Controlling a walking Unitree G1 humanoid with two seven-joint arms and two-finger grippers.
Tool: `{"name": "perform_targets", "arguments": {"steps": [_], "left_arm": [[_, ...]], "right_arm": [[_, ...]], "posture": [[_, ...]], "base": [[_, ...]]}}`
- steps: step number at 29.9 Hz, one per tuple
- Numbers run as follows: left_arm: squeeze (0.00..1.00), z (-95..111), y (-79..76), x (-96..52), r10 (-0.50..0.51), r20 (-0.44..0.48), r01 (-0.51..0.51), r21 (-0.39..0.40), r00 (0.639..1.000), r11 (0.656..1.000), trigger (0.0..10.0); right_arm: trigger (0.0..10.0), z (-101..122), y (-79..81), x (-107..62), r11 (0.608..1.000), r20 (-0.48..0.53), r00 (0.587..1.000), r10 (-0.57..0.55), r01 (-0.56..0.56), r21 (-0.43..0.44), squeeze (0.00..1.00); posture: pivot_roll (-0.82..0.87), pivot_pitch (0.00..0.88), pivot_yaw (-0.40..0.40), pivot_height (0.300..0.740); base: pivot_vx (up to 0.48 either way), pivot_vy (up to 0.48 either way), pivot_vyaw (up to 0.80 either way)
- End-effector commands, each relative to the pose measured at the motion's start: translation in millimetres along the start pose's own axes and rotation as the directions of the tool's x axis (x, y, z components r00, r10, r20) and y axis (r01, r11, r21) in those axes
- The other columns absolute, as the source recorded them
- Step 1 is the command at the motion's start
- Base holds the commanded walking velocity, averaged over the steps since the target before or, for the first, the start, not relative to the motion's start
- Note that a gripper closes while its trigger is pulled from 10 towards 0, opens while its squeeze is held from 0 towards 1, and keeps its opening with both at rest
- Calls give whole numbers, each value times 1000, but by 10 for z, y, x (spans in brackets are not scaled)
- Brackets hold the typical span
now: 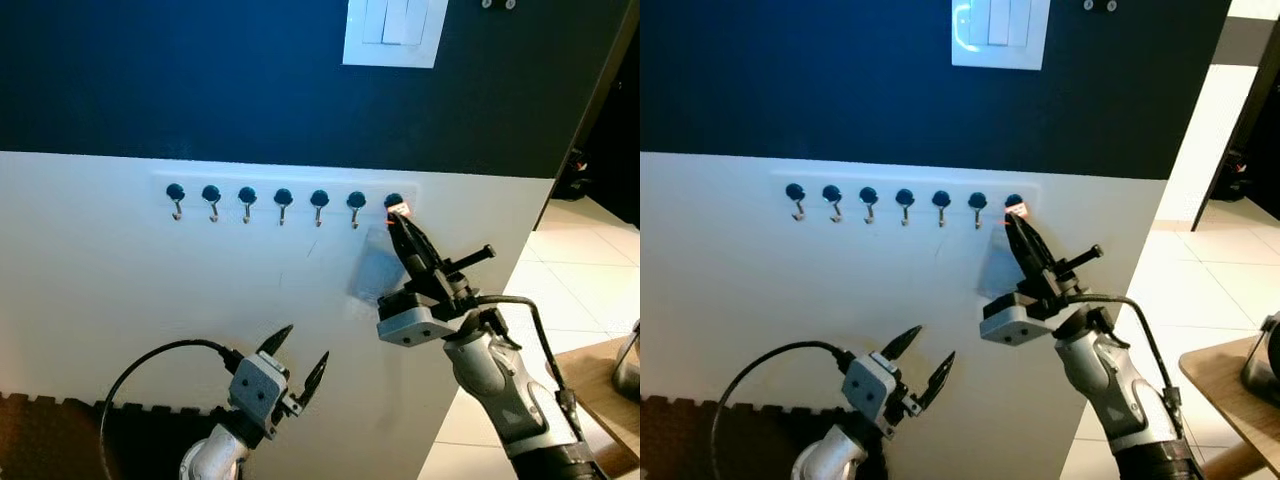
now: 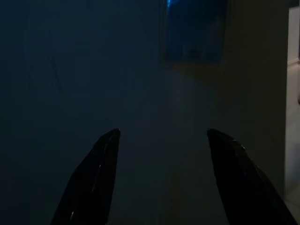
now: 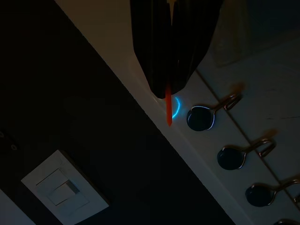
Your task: Hang keys on a hook
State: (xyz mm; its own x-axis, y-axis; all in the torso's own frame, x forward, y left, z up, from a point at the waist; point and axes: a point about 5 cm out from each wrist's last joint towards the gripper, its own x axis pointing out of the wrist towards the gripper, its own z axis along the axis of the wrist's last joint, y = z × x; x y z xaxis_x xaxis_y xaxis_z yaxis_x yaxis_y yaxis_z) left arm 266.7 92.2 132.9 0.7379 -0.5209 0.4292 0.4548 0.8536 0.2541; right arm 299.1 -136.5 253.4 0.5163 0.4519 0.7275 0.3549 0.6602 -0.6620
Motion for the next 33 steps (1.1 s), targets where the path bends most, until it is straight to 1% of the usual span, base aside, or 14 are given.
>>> {"name": "perform_targets", "arguments": {"steps": [1, 3, 4, 5, 6, 7, 8, 10, 20, 27, 30, 33], "left_arm": [[0, 87, -20, 14, 60, 49, -59, -33, 997, 998, 10000], [0, 121, -20, 18, 79, 61, -77, -39, 995, 996, 10000], [0, 154, -25, 26, 97, 71, -93, -62, 993, 994, 10000], [0, 181, -42, 33, 100, 79, -93, -88, 992, 992, 10000], [0, 181, -42, 33, 100, 79, -93, -88, 992, 992, 10000], [0, 199, -58, 35, 101, 81, -92, -112, 992, 989, 10000], [0, 199, -58, 35, 101, 81, -92, -112, 992, 989, 10000], [0, 229, -79, 31, 99, 86, -87, -140, 991, 986, 10000], [0, 260, -67, 36, 113, 73, -102, -141, 991, 985, 10000], [0, 266, -73, 30, 110, 55, -101, -151, 992, 983, 10000], [0, 270, -77, 37, 107, 54, -98, -153, 993, 983, 10000], [0, 287, -81, 51, 105, 63, -94, -156, 992, 983, 10000]], "right_arm": [[10000, -3, 7, 8, 1000, 2, 1000, 5, -5, 13, 0], [10000, -3, 12, 8, 1000, 2, 1000, 7, -7, 16, 0], [10000, -2, 20, 9, 1000, 3, 1000, 9, -9, 19, 0], [10000, -1, 30, 11, 1000, 3, 1000, 11, -11, 23, 0], [10000, -1, 30, 11, 1000, 3, 1000, 11, -11, 23, 0], [10000, 0, 38, 13, 1000, 4, 1000, 13, -13, 26, 0], [10000, 0, 38, 13, 1000, 4, 1000, 13, -13, 26, 0], [10000, 16, 59, 24, 999, 11, 1000, 19, -19, 38, 0], [10000, 38, 108, 43, 998, 23, 999, 42, -43, 53, 0], [10000, 16, 196, 27, 992, 14, 993, 114, -114, 58, 0], [10000, -31, 266, -6, 984, -14, 985, 170, -169, 64, 0], [10000, -52, 288, -32, 980, -23, 982, 187, -185, 66, 0]], "posture": [[71, 68, -37, 740], [71, 68, -37, 740], [71, 68, -37, 740], [73, 68, -38, 740], [73, 68, -38, 740], [74, 68, -40, 740], [74, 68, -40, 740], [74, 68, -40, 740], [72, 58, -42, 740], [71, 55, -41, 740], [71, 55, -41, 740], [72, 58, -44, 740]], "base": [[0, 0, 0], [0, 0, 0], [0, 0, 0], [0, 0, 0], [0, 0, 0], [0, 0, 0], [0, 0, 0], [0, 0, 0], [0, 0, 0], [0, 0, 0], [0, 0, 0], [0, 0, 0]]}}
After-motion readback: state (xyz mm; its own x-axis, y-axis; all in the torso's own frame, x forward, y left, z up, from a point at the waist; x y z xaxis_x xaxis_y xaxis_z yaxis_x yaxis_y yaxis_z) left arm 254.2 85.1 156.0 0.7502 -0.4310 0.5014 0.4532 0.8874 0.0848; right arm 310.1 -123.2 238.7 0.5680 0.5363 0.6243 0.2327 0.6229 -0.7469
